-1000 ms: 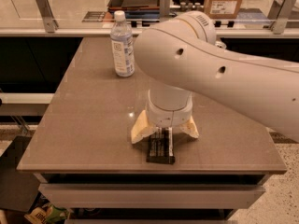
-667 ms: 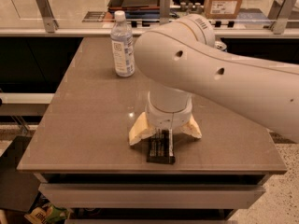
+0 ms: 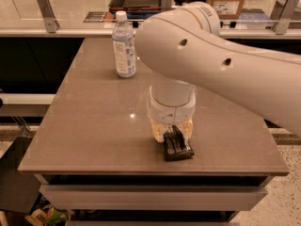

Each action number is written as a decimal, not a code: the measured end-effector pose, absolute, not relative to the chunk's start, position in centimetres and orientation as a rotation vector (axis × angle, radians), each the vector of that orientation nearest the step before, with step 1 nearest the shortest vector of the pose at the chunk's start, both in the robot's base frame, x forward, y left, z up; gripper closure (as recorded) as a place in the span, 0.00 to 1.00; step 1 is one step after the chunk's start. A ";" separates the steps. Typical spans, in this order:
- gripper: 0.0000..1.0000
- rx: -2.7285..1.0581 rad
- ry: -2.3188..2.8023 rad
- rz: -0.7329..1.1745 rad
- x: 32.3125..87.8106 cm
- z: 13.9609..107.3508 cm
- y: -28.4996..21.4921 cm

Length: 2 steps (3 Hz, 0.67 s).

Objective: Move rxbar chocolate near blue plastic bottle

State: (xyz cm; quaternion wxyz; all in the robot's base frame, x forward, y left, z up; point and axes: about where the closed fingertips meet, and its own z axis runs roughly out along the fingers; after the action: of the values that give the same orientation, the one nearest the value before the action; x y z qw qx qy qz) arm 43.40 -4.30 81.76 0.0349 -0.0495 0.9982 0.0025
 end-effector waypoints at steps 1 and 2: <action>1.00 -0.152 3.068 0.008 43.4 82.5 -4.3; 1.00 -0.135 3.012 0.006 44.4 82.4 -5.7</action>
Offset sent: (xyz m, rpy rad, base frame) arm 0.0301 -0.0422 0.0037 0.0060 -0.1603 -0.0319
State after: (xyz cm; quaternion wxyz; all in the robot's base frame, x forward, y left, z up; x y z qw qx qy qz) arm 44.41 -5.71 82.39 0.0633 -0.0446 0.9970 0.0020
